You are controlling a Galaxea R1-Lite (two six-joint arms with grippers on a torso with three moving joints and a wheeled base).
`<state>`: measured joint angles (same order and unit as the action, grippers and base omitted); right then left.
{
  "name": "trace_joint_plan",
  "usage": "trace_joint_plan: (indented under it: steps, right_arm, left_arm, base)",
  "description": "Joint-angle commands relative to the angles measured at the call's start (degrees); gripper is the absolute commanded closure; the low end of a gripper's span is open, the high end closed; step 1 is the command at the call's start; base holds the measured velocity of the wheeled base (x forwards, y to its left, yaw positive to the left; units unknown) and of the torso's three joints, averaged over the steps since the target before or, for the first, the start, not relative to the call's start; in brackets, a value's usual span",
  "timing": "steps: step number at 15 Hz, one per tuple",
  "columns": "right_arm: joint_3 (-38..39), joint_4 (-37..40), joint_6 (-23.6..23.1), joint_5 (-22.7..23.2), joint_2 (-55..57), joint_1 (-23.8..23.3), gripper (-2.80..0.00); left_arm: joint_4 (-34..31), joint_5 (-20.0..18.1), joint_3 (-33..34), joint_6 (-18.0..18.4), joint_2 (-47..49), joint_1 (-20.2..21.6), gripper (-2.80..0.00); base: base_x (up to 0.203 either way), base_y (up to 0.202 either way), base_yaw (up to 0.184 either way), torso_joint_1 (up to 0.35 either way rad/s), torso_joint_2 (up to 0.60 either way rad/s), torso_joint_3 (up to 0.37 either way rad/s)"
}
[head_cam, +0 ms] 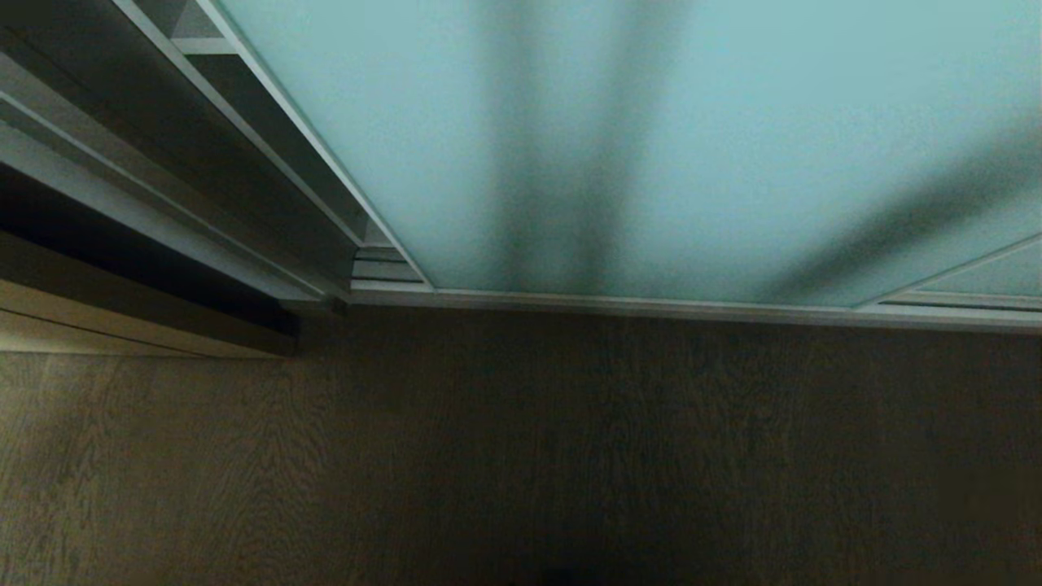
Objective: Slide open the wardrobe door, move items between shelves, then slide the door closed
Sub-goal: Close the door
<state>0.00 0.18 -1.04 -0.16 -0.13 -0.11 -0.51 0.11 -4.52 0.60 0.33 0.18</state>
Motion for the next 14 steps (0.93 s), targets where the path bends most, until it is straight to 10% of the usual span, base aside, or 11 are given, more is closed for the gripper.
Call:
trace_joint_plan:
  steps: [1, 6, 11, 14]
  right_arm:
    - [0.0, 0.0, 0.0, 0.0, 0.0, 0.0, 0.0]
    - [0.0, 0.0, 0.0, 0.0, 0.0, 0.0, 0.0]
    - [0.0, 0.0, 0.0, 0.0, 0.0, 0.0, 0.0]
    - [0.0, 0.0, 0.0, 0.0, 0.0, 0.1, 0.0]
  left_arm:
    - [-0.8, -0.7, -13.1, 0.2, 3.4, 0.0, 0.0]
    - [-2.7, -8.0, -44.4, -2.6, 29.7, -0.3, 0.0]
    - [-3.5, -28.7, -61.1, -8.2, 47.0, -0.4, 0.0]
    - [-3.6, -33.7, -75.1, -19.8, 54.6, -0.5, 0.0]
  base:
    - [0.0, 0.0, 0.0, 0.0, 0.0, 0.0]
    - [0.0, 0.0, 0.0, 0.0, 0.0, 0.0]
    - [0.0, 0.0, 0.0, 0.0, 0.0, 0.0]
    - [0.0, 0.0, 0.0, 0.0, 0.0, 0.0]
